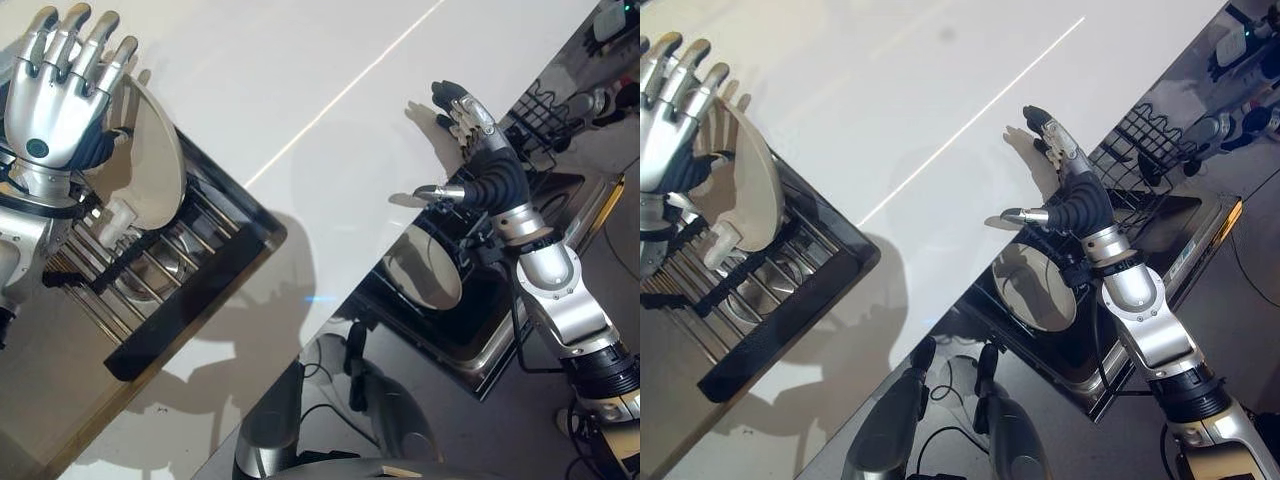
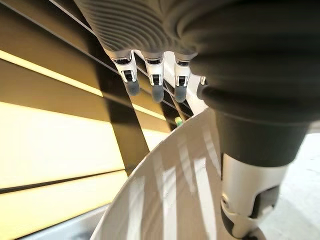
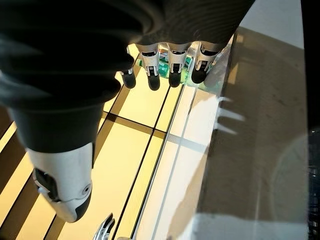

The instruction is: Pick up plates and place into dishwasher.

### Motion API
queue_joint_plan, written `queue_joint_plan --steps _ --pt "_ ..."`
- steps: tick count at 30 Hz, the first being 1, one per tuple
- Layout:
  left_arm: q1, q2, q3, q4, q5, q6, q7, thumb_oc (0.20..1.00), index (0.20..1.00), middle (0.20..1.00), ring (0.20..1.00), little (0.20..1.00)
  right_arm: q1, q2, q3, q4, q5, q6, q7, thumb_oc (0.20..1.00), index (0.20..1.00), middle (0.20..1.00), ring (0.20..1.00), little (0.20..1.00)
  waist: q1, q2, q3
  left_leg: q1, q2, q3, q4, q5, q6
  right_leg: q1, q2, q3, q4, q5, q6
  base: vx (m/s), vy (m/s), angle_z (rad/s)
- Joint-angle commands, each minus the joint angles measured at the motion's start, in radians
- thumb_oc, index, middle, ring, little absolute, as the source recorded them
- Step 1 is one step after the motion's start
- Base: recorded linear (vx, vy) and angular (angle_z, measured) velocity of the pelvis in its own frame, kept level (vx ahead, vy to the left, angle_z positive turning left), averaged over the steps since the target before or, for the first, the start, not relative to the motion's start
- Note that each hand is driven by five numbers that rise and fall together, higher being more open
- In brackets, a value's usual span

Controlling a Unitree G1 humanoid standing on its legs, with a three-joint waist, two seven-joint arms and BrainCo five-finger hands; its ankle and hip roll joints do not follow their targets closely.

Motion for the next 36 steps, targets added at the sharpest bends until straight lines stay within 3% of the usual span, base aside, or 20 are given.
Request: queue_joint_plan --steps 1,9,10,11,12,13,22,36 --pt "0.039 -0.001 -0.027 -0.057 0.003 -0.100 -0.076 1.000 1.000 1.000 1.000 1.000 -0.019 -0.029 -0.038 -0.055 -0.015 -0.040 0.016 1.000 1.000 1.000 1.000 1.000 -0.027 0.049 -0.044 -0.018 -0.001 0.002 -0.022 0.020 0.018 0.025 -0.098 0.007 0.072 -0.055 0.113 0.01 0.070 0.00" --pt "0.116 0.016 0.002 -0.087 -0.022 -0.215 -0.143 1.000 1.000 1.000 1.000 1.000 -0.014 -0.061 -0.050 -0.046 -0.005 -0.034 0.032 1.000 1.000 1.000 1.000 1.000 -0.027 0.080 -0.051 0.002 -0.009 0.012 -0.025 0.017 0.021 0.034 -0.110 0.007 0.075 -0.062 0.115 0.02 0.046 -0.01" --pt "0.123 0.016 0.006 -0.095 -0.022 -0.218 -0.157 0.893 0.893 0.893 0.893 0.893 -0.014 -0.063 -0.051 -0.043 -0.004 -0.034 0.033 1.000 1.000 1.000 1.000 1.000 -0.027 0.082 -0.051 0.003 -0.010 0.012 -0.024 0.017 0.021 0.034 -0.111 0.007 0.077 -0.061 0.115 0.00 0.000 0.00" --pt "0.129 0.017 0.005 -0.100 -0.026 -0.223 -0.173 0.639 0.639 0.639 0.639 0.639 -0.016 -0.067 -0.051 -0.042 -0.002 -0.031 0.032 1.000 1.000 1.000 1.000 1.000 -0.027 0.084 -0.053 0.005 -0.010 0.011 -0.025 0.016 0.022 0.035 -0.111 0.006 0.077 -0.061 0.116 0.00 0.000 0.00" --pt "0.134 0.020 0.007 -0.101 -0.033 -0.229 -0.189 0.263 0.263 0.263 0.263 0.263 -0.018 -0.070 -0.050 -0.041 -0.001 -0.027 0.034 1.000 1.000 1.000 1.000 1.000 -0.027 0.087 -0.055 0.008 -0.011 0.012 -0.026 0.016 0.022 0.036 -0.112 0.005 0.076 -0.061 0.116 0.00 0.000 0.00" --pt "0.142 0.021 0.007 -0.106 -0.037 -0.227 -0.191 0.200 0.200 0.200 0.200 0.200 -0.018 -0.073 -0.051 -0.041 0.001 -0.026 0.036 1.000 1.000 1.000 1.000 1.000 -0.028 0.089 -0.055 0.011 -0.011 0.012 -0.025 0.016 0.022 0.037 -0.113 0.006 0.077 -0.061 0.117 0.00 0.000 0.00" --pt "0.170 0.022 0.033 -0.097 -0.150 -0.248 -0.189 0.200 0.200 0.200 0.200 0.200 0.004 -0.082 -0.056 -0.043 0.011 -0.032 0.043 1.000 1.000 1.000 1.000 1.000 -0.028 0.098 -0.066 0.025 -0.013 0.014 -0.025 0.010 0.024 0.044 -0.116 0.005 0.078 -0.065 0.118 0.02 0.006 -0.06" --pt "0.290 -0.030 0.179 -0.131 -0.131 -0.224 -0.140 0.200 0.200 0.200 0.200 0.200 0.071 -0.045 -0.086 -0.053 0.009 -0.046 0.059 1.000 1.000 1.000 1.000 1.000 -0.003 0.091 -0.116 0.070 -0.013 -0.013 -0.060 0.011 0.023 0.087 -0.110 -0.016 0.065 -0.081 0.112 0.02 -0.025 0.01"
